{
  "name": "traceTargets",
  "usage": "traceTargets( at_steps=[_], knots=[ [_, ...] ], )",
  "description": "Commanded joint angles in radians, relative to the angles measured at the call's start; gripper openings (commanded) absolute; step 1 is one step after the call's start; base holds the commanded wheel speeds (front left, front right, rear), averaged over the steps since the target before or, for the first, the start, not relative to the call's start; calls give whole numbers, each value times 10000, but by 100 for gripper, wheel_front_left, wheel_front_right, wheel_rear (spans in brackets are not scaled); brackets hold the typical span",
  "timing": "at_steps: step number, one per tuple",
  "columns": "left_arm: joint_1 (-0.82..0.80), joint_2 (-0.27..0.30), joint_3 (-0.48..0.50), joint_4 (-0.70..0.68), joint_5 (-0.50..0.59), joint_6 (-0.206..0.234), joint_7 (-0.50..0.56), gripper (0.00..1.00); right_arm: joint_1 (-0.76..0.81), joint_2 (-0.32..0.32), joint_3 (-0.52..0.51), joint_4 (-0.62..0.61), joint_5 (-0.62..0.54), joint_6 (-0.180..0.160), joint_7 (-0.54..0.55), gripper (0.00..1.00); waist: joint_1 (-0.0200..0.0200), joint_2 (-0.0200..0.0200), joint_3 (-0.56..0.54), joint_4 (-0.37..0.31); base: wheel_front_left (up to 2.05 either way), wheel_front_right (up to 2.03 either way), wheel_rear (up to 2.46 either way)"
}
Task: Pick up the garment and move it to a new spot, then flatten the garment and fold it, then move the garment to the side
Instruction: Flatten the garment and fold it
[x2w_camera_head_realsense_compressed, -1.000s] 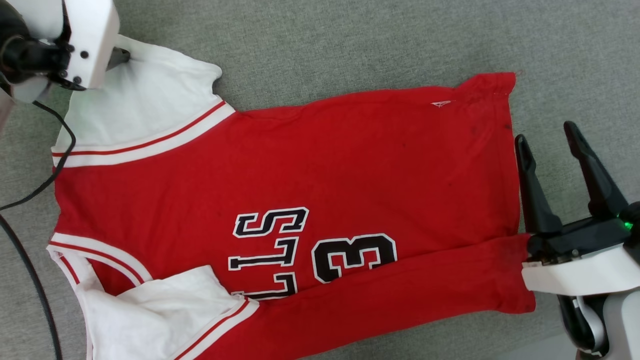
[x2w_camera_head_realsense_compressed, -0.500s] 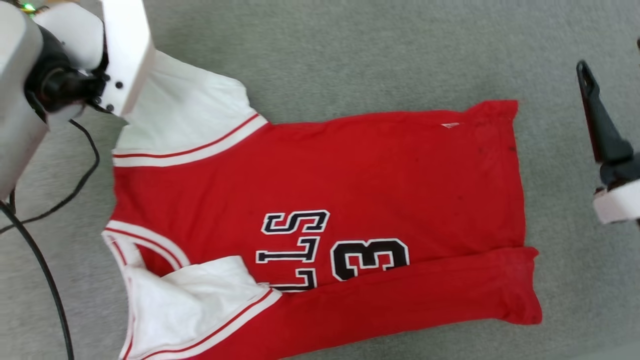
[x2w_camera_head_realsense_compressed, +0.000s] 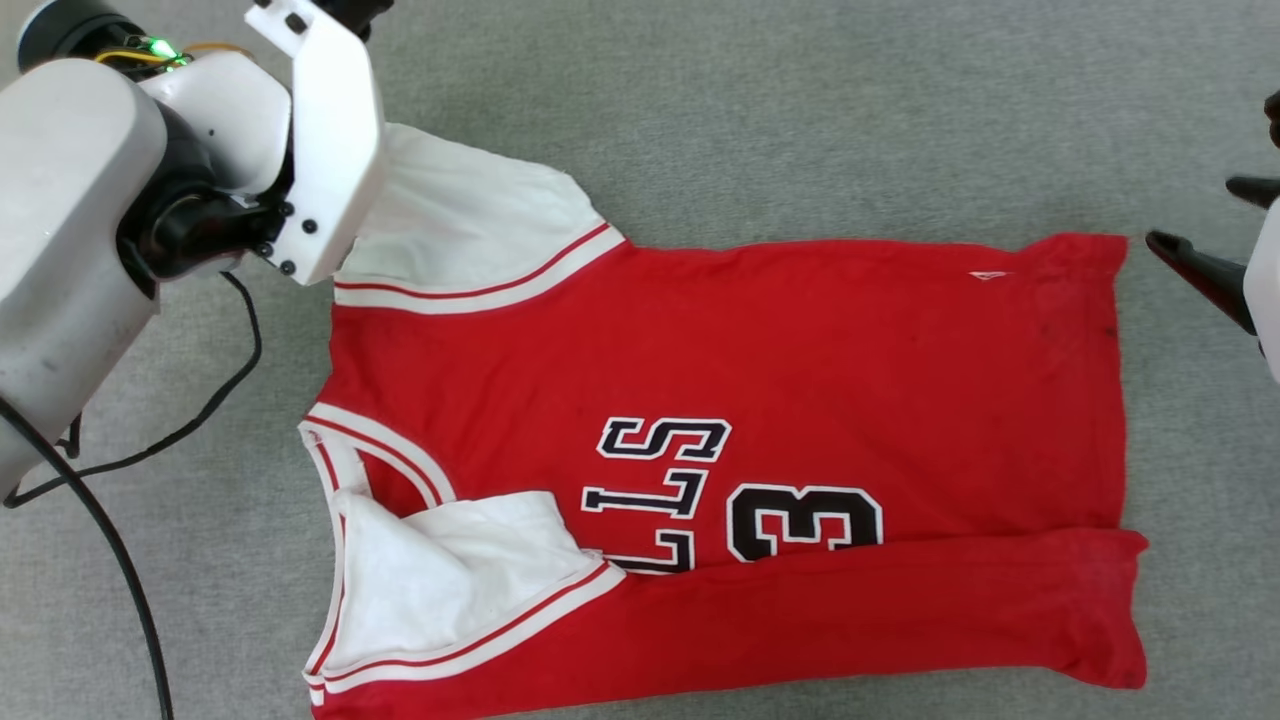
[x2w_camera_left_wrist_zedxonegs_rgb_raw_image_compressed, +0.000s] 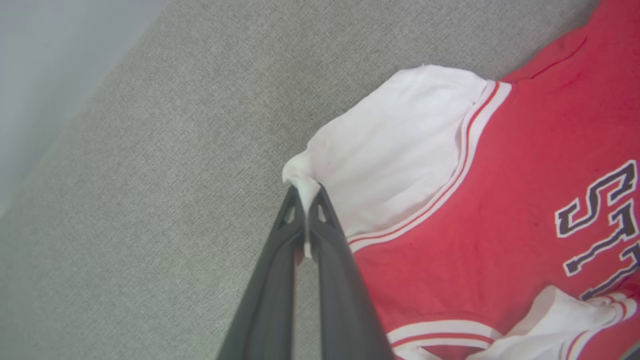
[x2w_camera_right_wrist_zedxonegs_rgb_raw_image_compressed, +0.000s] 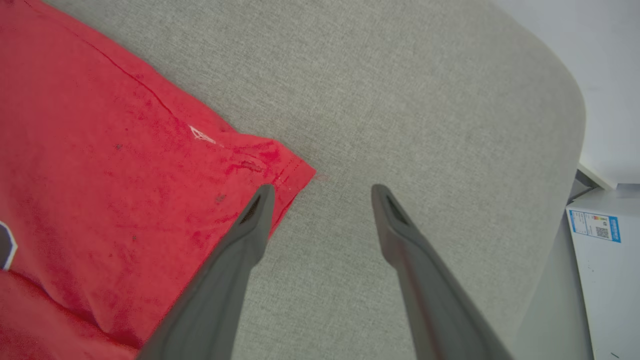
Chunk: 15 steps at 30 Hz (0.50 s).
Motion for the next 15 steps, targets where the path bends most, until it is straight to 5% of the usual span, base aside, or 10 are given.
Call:
traceTargets(
  at_steps=[1, 7, 15],
  knots=[
    [107, -23, -11, -61, 8, -7, -82, 0, -318, -25, 216, 191, 322, -7, 368, 100, 0, 0, 89, 92, 0, 0, 0],
    [-88, -162, -4, -270, 76, -8, -199, 0, -1254, 142, 1204, 1324, 1264, -6, 1886, 100, 0, 0, 417, 423, 0, 0, 0],
    [-319, -289, -51, -521, 156, -11, -332, 0, -1548, 657, 2571, 2565, 1380, -6, 2155, 100, 0, 0, 865, 651, 0, 0, 0]
  ],
)
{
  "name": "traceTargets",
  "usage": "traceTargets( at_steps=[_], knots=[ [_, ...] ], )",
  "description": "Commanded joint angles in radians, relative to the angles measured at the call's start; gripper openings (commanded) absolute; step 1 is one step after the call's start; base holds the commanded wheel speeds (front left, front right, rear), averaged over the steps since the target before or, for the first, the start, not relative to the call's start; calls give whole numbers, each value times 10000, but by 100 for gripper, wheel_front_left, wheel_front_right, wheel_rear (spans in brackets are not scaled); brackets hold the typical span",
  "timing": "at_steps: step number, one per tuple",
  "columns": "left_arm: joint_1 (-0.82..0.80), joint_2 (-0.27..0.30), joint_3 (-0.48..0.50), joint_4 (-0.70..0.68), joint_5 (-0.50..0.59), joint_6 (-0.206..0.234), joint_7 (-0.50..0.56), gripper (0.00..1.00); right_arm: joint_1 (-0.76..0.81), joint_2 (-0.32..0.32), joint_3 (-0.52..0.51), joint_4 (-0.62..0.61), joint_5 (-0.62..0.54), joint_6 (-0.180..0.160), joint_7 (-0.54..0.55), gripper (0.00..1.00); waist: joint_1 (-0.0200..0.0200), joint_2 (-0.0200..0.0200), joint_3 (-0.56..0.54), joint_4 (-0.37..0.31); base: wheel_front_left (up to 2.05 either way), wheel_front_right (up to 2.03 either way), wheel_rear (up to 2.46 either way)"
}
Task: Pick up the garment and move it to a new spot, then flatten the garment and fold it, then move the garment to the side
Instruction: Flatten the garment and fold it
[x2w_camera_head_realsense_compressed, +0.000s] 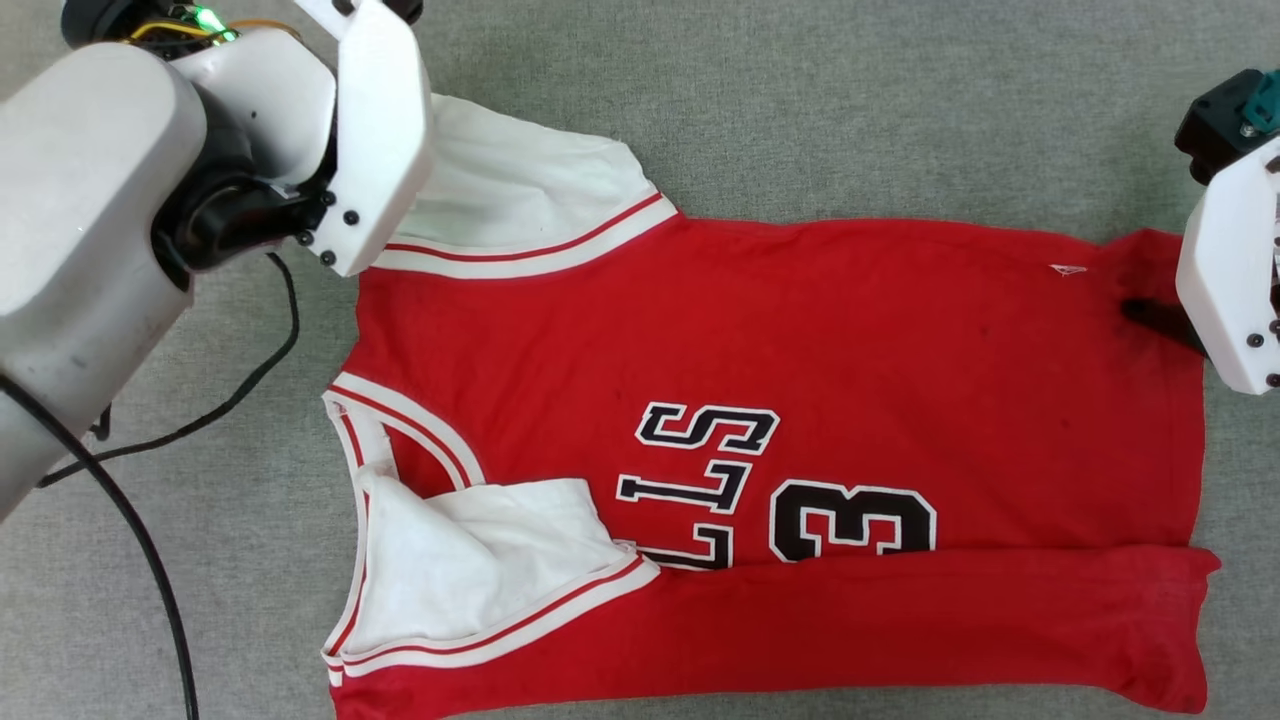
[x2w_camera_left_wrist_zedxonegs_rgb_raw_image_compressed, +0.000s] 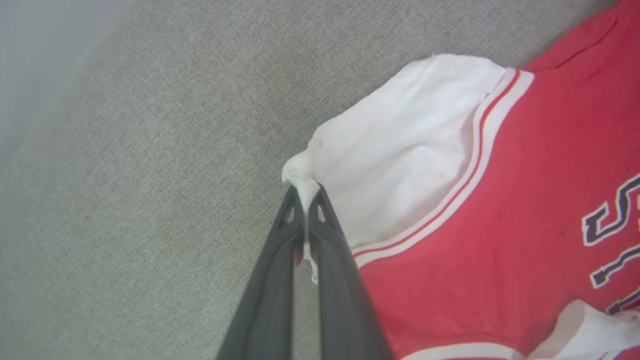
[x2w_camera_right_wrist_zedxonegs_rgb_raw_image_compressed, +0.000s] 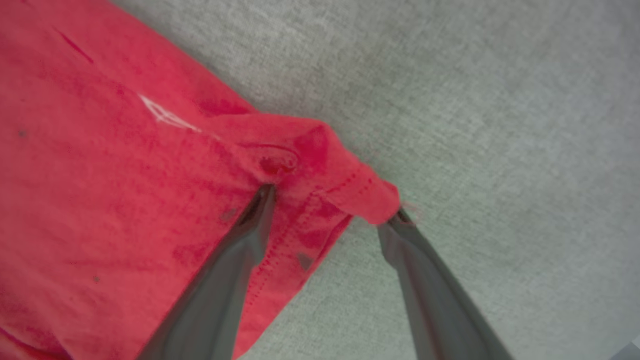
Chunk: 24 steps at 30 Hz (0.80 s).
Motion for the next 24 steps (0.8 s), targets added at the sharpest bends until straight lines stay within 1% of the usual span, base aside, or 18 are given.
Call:
traceTargets(
  at_steps=[1, 5, 6, 7, 14, 20, 24],
  knots=[
    [-50, -44, -44, -37, 7, -12, -76, 0, 233, 185, 427, 257, 102, -4, -3, 100, 0, 0, 69, 41, 0, 0, 0],
    [4, -62, -99, 14, -39, -8, -179, 0, 360, 396, 907, 697, 225, -4, -576, 100, 0, 0, 53, 17, 0, 0, 0],
    [41, -45, -124, 50, -50, -8, -223, 0, 310, 421, 951, 787, 215, -5, -797, 12, 0, 0, 3, -1, 0, 0, 0],
    [69, -17, -131, 80, -57, -9, -275, 0, 247, 436, 1003, 865, 250, -5, -971, 0, 0, 0, -63, -23, 0, 0, 0],
    [527, 180, -235, 66, -300, -11, -841, 0, -146, 233, 936, 1057, 620, -5, -2586, 0, 0, 0, -1083, -67, 0, 0, 0],
    [1298, 463, -525, -386, -623, -11, -1151, 0, 479, -227, 1305, 807, 980, -5, -3617, 0, 0, 0, -2141, 110, 0, 0, 0],
    [2000, 796, -682, -775, -802, 15, -1381, 0, 1128, -532, 1575, 607, 1210, -5, -4040, 0, 0, 0, -2690, 180, 0, 0, 0]
  ],
)
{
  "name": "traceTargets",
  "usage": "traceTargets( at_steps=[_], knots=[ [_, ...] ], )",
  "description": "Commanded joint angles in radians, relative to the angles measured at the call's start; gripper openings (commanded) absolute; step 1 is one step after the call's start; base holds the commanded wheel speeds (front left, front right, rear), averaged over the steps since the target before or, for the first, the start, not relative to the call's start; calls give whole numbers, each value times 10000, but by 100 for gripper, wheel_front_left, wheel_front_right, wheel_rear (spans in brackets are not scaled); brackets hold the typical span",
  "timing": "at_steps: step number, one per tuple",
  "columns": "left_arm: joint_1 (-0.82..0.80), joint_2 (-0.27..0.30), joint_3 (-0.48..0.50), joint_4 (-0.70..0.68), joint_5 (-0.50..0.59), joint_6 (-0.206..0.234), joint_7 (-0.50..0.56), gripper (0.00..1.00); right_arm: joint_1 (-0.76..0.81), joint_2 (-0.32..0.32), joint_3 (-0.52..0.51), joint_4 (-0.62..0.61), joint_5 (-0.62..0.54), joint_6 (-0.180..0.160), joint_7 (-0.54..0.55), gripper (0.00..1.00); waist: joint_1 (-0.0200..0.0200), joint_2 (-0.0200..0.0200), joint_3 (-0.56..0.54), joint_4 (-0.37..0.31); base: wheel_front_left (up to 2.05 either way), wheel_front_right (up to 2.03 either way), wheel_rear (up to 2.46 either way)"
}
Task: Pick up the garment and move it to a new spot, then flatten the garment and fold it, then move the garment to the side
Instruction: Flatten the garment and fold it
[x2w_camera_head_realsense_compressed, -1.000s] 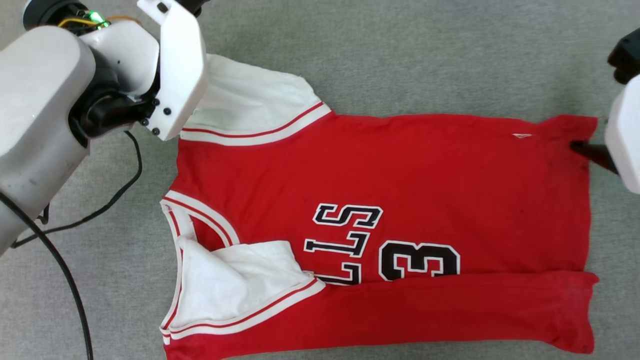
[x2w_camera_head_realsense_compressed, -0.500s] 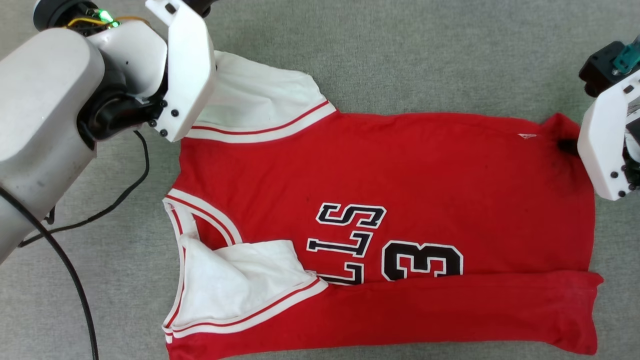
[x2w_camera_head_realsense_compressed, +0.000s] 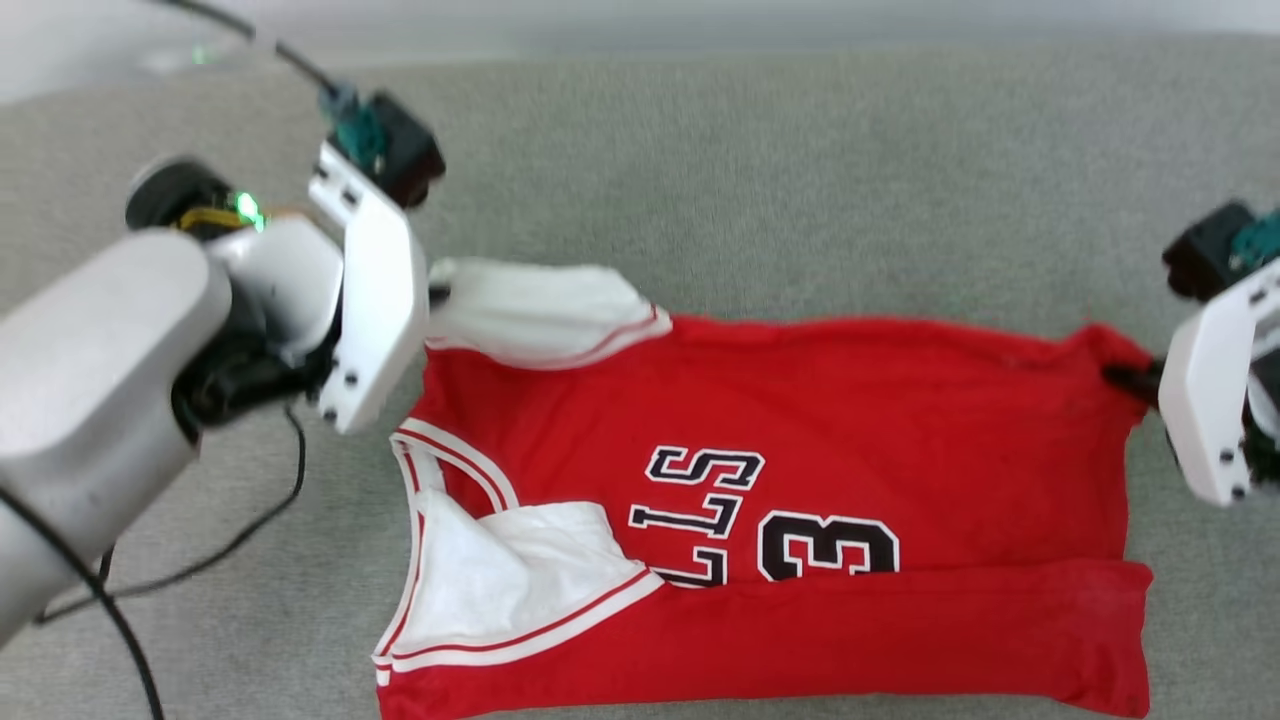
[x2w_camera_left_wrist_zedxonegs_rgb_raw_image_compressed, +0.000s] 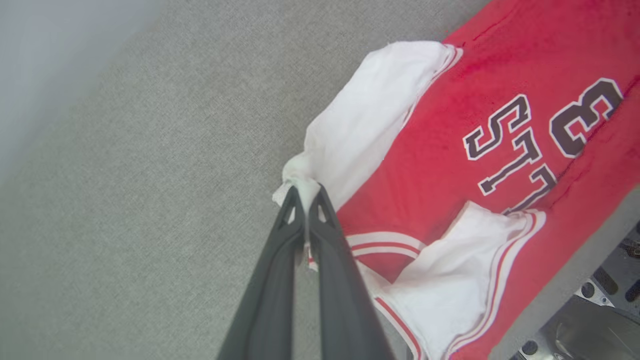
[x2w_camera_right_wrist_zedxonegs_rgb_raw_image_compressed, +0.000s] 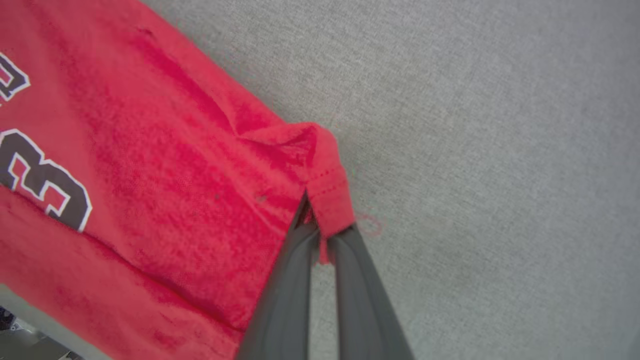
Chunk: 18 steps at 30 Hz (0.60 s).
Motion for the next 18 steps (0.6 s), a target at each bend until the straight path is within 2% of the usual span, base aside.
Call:
traceTargets(
  at_steps=[1, 7, 13, 18],
  knots=[
    [451, 141, -99, -154, -109, 58, -100, 0, 344, -145, 81, -73, 87, -7, -170, 0, 1, 0, -506, 111, 0, 0, 0],
    [1642, 735, -401, -952, -355, 356, -329, 0, 1409, -422, 229, -276, 404, -7, -647, 0, 1, 0, -1120, 114, 0, 0, 0],
    [2921, 1355, -727, -1791, -617, 842, -585, 0, 2444, -567, 287, -568, 667, -7, -1072, 0, 1, 0, -1516, 79, 0, 0, 0],
    [3968, 1482, -900, -2101, -920, 1188, -1009, 0, 3286, -629, 155, -588, 814, -7, -1417, 0, 1, 0, -1536, 105, 0, 0, 0]
  ],
)
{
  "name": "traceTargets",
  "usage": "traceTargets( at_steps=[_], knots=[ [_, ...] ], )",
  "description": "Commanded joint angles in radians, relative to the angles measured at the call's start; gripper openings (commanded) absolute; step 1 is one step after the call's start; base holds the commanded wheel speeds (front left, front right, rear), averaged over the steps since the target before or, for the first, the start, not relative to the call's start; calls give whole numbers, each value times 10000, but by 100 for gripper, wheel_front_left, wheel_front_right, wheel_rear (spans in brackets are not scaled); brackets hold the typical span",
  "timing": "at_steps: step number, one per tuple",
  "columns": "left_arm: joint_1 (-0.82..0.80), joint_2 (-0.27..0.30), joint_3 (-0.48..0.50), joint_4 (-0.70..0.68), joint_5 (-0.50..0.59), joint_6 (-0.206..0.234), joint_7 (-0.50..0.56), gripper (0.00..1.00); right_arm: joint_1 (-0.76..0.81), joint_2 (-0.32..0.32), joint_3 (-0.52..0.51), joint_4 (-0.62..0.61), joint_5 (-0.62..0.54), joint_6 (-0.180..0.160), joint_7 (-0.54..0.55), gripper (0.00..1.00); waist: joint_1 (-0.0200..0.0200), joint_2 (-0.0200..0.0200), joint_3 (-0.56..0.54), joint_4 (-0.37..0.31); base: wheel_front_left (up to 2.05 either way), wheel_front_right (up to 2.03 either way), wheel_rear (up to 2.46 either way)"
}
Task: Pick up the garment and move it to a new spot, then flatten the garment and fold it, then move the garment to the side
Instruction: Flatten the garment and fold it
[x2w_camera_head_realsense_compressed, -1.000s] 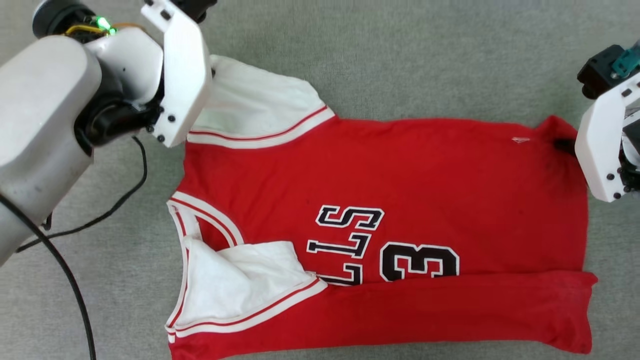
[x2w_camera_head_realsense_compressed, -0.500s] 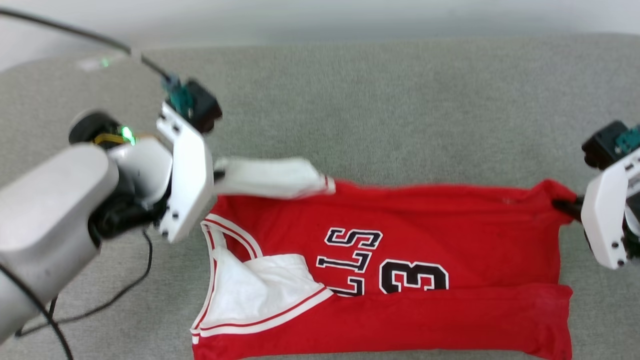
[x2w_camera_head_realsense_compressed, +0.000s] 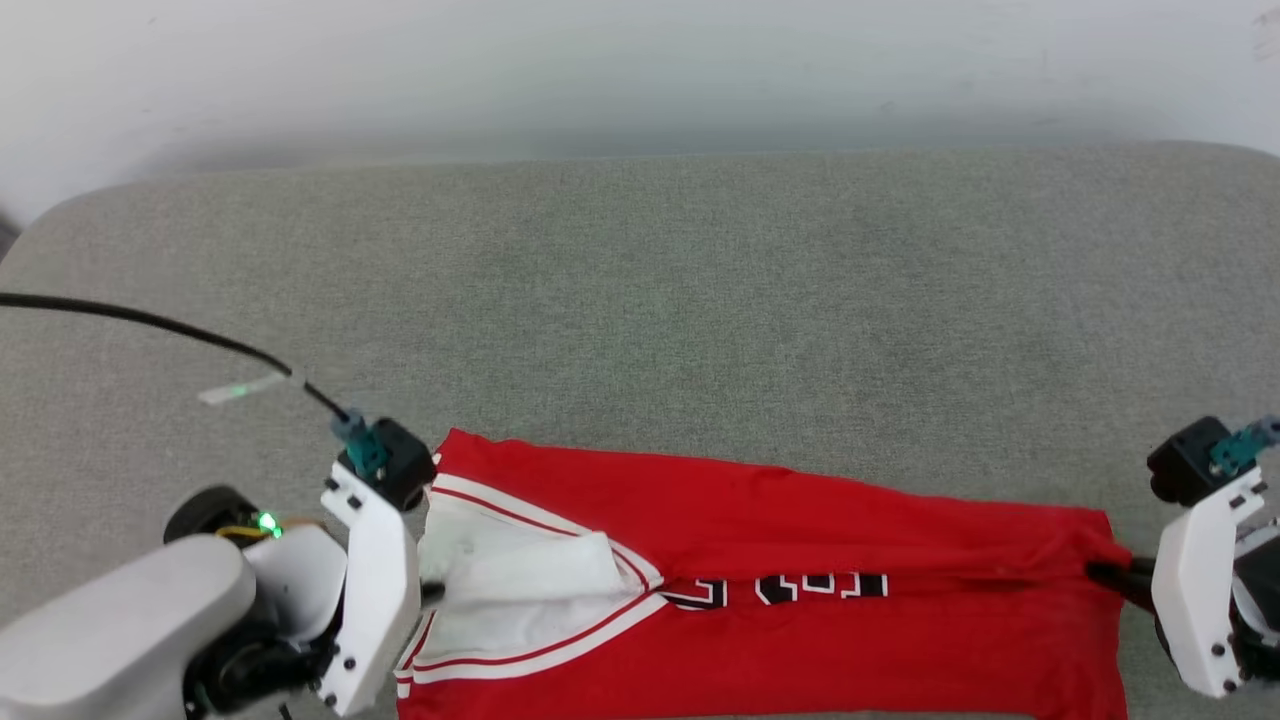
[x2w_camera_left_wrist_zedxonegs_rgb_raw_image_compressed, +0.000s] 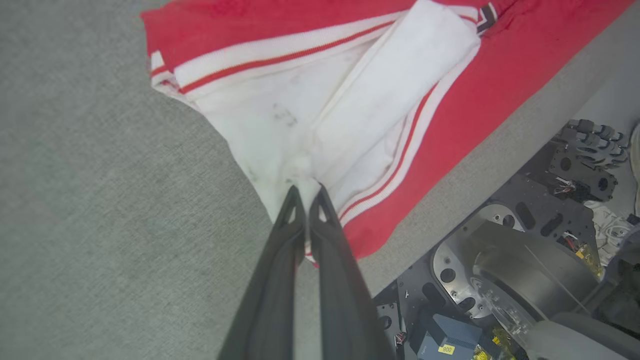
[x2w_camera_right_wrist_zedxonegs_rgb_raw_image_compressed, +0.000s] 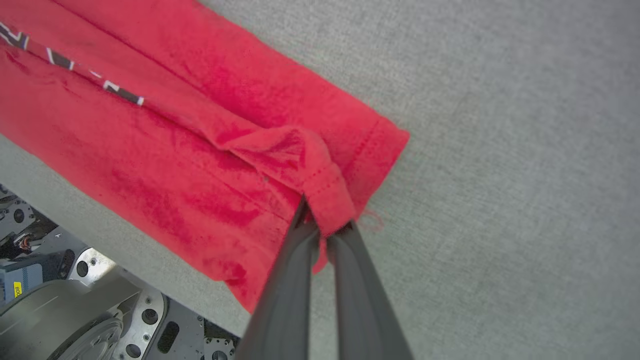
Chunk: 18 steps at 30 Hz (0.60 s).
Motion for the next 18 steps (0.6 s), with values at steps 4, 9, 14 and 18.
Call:
traceTargets(
  at_steps=[4, 9, 14, 18],
  knots=[
    [808, -101, -161, 69, -232, 160, -251, 0, 571, 95, -50, 117, -82, -7, -130, 0, 2, -1, 198, 8, 0, 0, 0],
    [1303, -492, -270, 639, -345, 87, -325, 0, 825, 562, -39, 572, -174, -7, -73, 0, 2, -1, 396, 30, 0, 0, 0],
    [1318, -721, -108, 1063, -180, 93, -931, 100, 853, 1059, -308, 999, -74, -9, -205, 100, 2, -1, 361, -10, 0, 0, 0],
    [1295, -491, 126, 890, 149, 174, -1675, 100, 659, 849, -620, 688, -261, -9, -520, 100, 2, -1, 137, -79, 0, 0, 0]
  ],
)
